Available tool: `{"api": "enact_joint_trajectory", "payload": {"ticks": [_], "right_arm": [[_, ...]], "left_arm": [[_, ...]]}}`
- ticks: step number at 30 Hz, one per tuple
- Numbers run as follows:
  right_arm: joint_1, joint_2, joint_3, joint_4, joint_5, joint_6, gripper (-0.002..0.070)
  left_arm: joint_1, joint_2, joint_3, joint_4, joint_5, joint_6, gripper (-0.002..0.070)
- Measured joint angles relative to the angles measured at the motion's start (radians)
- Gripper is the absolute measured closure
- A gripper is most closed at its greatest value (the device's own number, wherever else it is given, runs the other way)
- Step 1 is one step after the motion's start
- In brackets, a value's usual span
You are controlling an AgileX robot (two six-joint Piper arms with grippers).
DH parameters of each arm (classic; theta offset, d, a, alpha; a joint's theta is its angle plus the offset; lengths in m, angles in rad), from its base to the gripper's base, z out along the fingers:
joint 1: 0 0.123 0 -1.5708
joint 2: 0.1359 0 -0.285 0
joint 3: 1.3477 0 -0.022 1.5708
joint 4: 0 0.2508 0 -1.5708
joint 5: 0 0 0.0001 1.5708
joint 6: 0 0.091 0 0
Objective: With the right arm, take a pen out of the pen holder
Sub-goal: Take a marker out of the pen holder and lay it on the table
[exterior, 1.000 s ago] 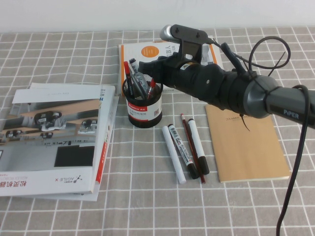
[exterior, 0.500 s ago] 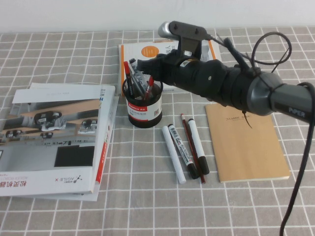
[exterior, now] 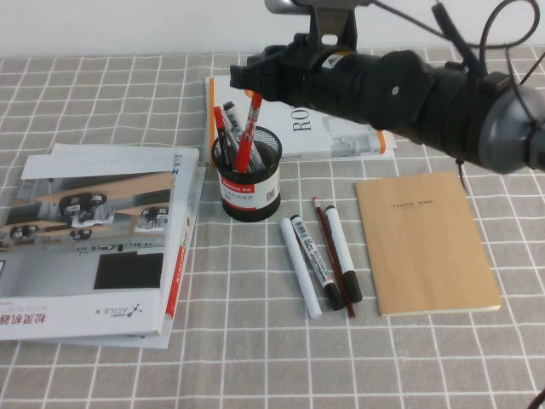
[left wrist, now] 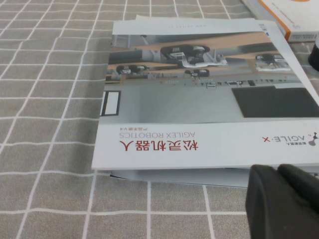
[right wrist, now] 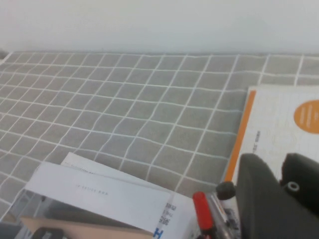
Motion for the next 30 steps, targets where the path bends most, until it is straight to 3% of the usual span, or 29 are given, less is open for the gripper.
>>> {"api": "enact_joint_trajectory", "payload": {"ticks": [10, 16, 25, 30], "right_arm": [[0.0, -0.124, 0.0, -0.012, 0.098, -0.188, 0.0633], [0.0, -0.232, 0.0, -0.072, 0.326, -0.211, 0.0633], [0.0, -0.264, 0.0, -0.535, 0.801, 0.352, 0.0633], [-0.001, -0.21, 0.0, -0.629, 0.876, 0.463, 0.0633]], "left_arm": [[0.0, 0.0, 0.0, 0.0, 0.0, 0.0, 0.0678], [0.0, 0.0, 0.0, 0.0, 0.0, 0.0, 0.0678], [0.0, 0.0, 0.0, 0.0, 0.0, 0.0, 0.0678], [0.0, 0.0, 0.0, 0.0, 0.0, 0.0, 0.0678]]}}
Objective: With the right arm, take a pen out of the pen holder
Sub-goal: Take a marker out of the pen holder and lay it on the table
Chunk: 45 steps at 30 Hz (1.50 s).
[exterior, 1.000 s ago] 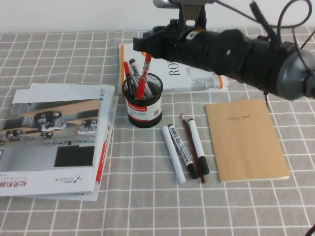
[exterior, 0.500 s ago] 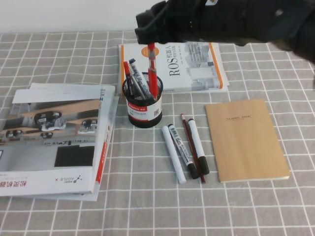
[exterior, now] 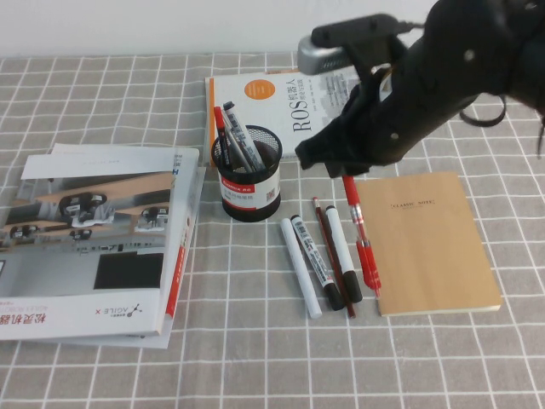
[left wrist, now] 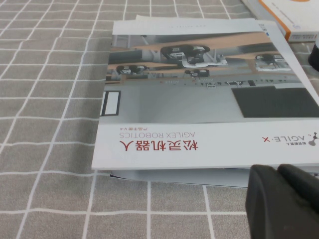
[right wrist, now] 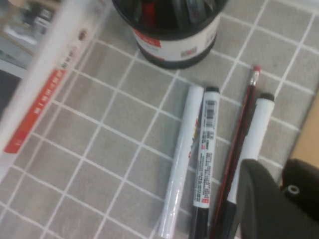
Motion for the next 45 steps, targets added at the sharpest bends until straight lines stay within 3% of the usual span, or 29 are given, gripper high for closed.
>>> {"api": "enact_joint_trajectory", "payload": {"ticks": [18, 45], "right_arm": [[-0.095, 0.299, -0.12, 0.056, 0.009, 0.018, 0.0633], [-0.13, 0.398, -0.129, 0.093, -0.041, 0.023, 0.061]], "left_arm": [[0.0, 0.0, 0.0, 0.0, 0.0, 0.0, 0.0678], [0.0, 0.0, 0.0, 0.0, 0.0, 0.0, 0.0678]]}}
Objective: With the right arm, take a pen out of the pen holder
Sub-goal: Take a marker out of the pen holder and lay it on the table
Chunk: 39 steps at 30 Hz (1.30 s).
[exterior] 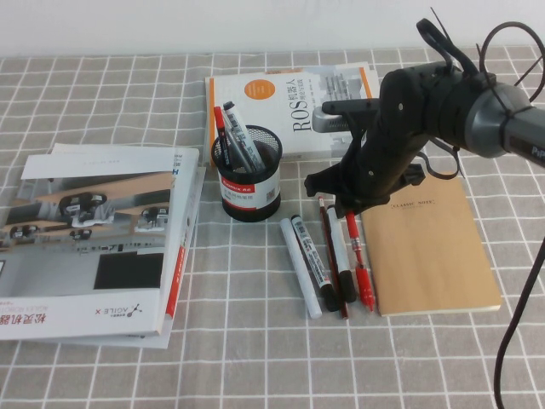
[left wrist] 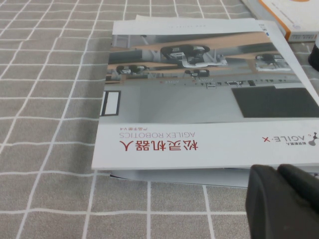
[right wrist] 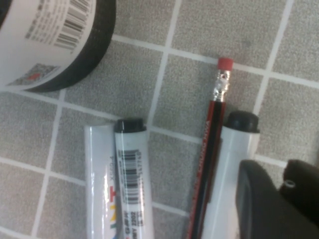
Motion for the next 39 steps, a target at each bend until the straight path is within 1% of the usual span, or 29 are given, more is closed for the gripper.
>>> {"api": "enact_joint_trajectory", "payload": {"ticks": [3, 6, 8, 11, 14, 16, 18, 23, 25, 30, 39], "right_arm": [[0.0, 0.0, 0.0, 0.0, -0.002, 0.0, 0.0535], [0.0, 0.0, 0.0, 0.0, -0.003, 0.0, 0.0442], [0.0, 0.0, 0.0, 0.0, -0.003, 0.0, 0.0402], [0.0, 0.0, 0.0, 0.0, -0.003, 0.0, 0.0381], [0.0, -0.014, 0.0, 0.0, 0.004, 0.0, 0.0378], [0.009, -0.05, 0.0, -0.007, 0.018, 0.0, 0.0398], [0.028, -0.107, 0.002, -0.021, 0.026, 0.0, 0.044], [0.117, -0.341, 0.079, -0.077, 0.012, 0.0, 0.0622], [0.14, -0.427, 0.138, -0.083, 0.005, 0.0, 0.066], [0.151, -0.606, 0.281, -0.111, 0.034, 0.0, 0.0684], [0.151, -0.903, 0.584, -0.151, 0.047, 0.0, 0.0688]], "left_arm": [[0.0, 0.0, 0.0, 0.0, 0.0, 0.0, 0.0678], [0.0, 0.0, 0.0, 0.0, 0.0, 0.0, 0.0678], [0.0, 0.0, 0.0, 0.0, 0.0, 0.0, 0.0678], [0.0, 0.0, 0.0, 0.0, 0.0, 0.0, 0.0678], [0.0, 0.0, 0.0, 0.0, 0.0, 0.0, 0.0678], [0.0, 0.0, 0.0, 0.0, 0.0, 0.0, 0.0678], [0.0, 0.0, 0.0, 0.0, 0.0, 0.0, 0.0678], [0.0, 0.0, 0.0, 0.0, 0.0, 0.0, 0.0678], [0.0, 0.0, 0.0, 0.0, 0.0, 0.0, 0.0678], [0.0, 0.0, 0.0, 0.0, 0.0, 0.0, 0.0678], [0.0, 0.0, 0.0, 0.0, 0.0, 0.0, 0.0678]]}}
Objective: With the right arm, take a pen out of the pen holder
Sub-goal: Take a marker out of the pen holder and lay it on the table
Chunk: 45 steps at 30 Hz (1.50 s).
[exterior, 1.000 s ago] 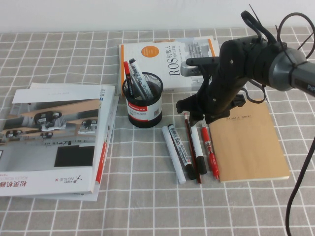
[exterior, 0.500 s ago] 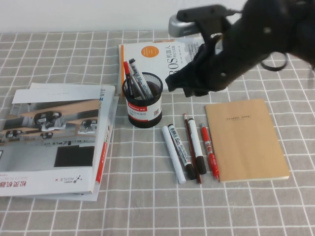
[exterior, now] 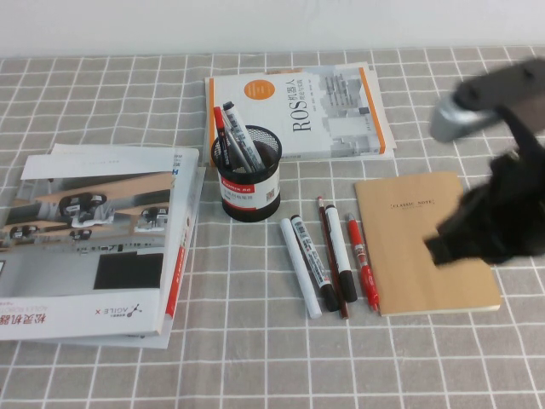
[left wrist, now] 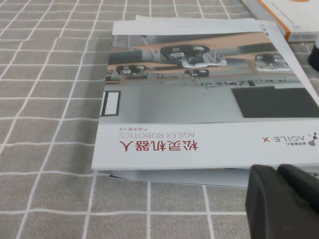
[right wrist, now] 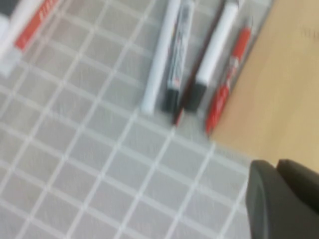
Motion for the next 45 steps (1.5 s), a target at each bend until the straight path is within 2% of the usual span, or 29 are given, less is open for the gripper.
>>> {"api": "enact_joint_trajectory", "payload": {"ticks": [4, 11, 16, 20, 24, 28, 32, 38, 45], "right_arm": [[0.0, -0.08, 0.095, 0.009, 0.031, 0.0, 0.0688], [0.0, -0.093, 0.126, -0.008, 0.077, 0.0, 0.0688], [0.0, -0.093, 0.23, -0.027, -0.06, 0.0, 0.0688], [-0.02, -0.116, 0.36, -0.053, -0.275, 0.0, 0.0688], [-0.133, -0.19, 0.532, -0.083, -0.548, 0.0, 0.0688], [-0.299, -0.324, 0.729, -0.093, -0.827, 0.0, 0.0689], [-0.476, -0.507, 0.915, -0.097, -0.983, 0.0, 0.0689], [-0.617, -0.81, 1.122, -0.096, -1.033, 0.0, 0.0689], [-0.647, -1.129, 1.179, -0.076, -0.92, 0.0, 0.0688]], "left_arm": [[0.0, 0.0, 0.0, 0.0, 0.0, 0.0, 0.0678], [0.0, 0.0, 0.0, 0.0, 0.0, 0.0, 0.0678], [0.0, 0.0, 0.0, 0.0, 0.0, 0.0, 0.0678], [0.0, 0.0, 0.0, 0.0, 0.0, 0.0, 0.0678], [0.0, 0.0, 0.0, 0.0, 0.0, 0.0, 0.0678], [0.0, 0.0, 0.0, 0.0, 0.0, 0.0, 0.0678], [0.0, 0.0, 0.0, 0.0, 0.0, 0.0, 0.0678], [0.0, 0.0, 0.0, 0.0, 0.0, 0.0, 0.0678], [0.0, 0.0, 0.0, 0.0, 0.0, 0.0, 0.0678]]}}
